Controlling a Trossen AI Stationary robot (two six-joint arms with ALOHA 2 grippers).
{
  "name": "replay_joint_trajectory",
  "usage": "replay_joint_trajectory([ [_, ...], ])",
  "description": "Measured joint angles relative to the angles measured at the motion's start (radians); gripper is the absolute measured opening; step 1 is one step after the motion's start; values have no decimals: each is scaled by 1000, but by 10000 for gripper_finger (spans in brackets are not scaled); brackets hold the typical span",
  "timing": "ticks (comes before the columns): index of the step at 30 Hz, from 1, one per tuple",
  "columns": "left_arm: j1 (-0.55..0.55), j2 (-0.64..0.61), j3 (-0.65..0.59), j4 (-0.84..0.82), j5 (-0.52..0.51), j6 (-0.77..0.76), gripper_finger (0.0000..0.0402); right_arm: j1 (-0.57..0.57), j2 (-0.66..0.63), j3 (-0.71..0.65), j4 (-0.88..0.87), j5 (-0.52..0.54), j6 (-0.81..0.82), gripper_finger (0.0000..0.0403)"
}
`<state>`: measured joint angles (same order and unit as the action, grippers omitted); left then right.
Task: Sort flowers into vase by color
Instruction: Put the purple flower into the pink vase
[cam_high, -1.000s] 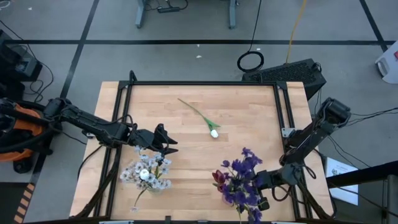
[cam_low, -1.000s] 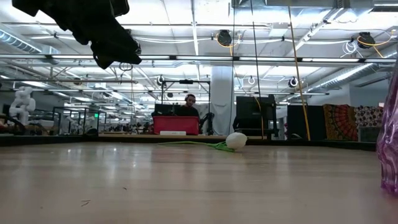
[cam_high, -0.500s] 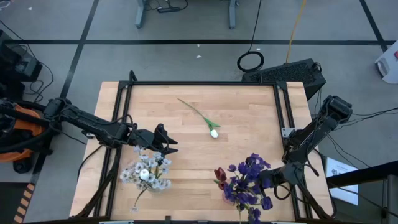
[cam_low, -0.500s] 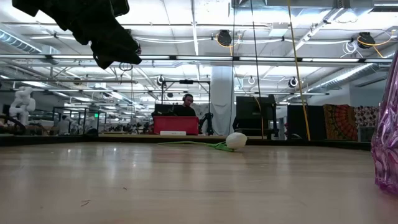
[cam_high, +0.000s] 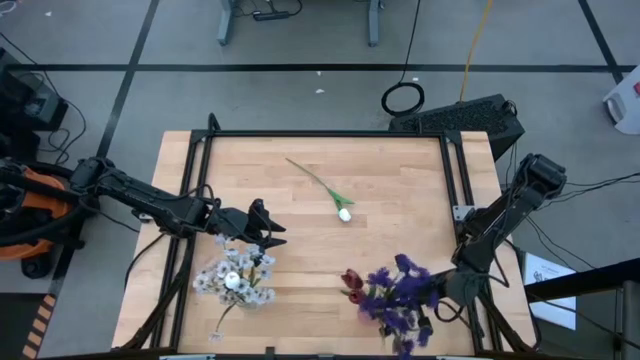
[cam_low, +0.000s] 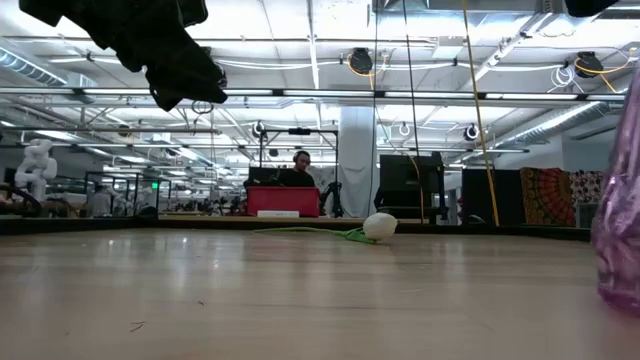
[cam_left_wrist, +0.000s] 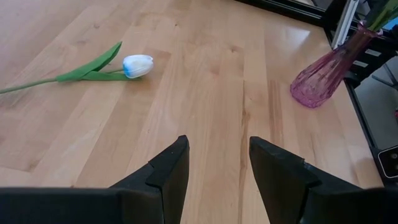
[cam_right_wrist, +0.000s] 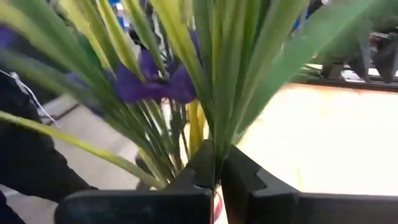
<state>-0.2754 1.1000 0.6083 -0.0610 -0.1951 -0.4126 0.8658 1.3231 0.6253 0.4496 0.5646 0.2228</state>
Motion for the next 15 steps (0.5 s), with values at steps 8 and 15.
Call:
replay_joint_trajectory([
  [8, 0, 0, 0, -4, 0, 2, 173, -8, -3, 0, -41, 4, 28, 1],
  [15, 0, 0, 0, -4, 0, 2, 173, -29, -4, 0, -60, 10, 40, 18],
])
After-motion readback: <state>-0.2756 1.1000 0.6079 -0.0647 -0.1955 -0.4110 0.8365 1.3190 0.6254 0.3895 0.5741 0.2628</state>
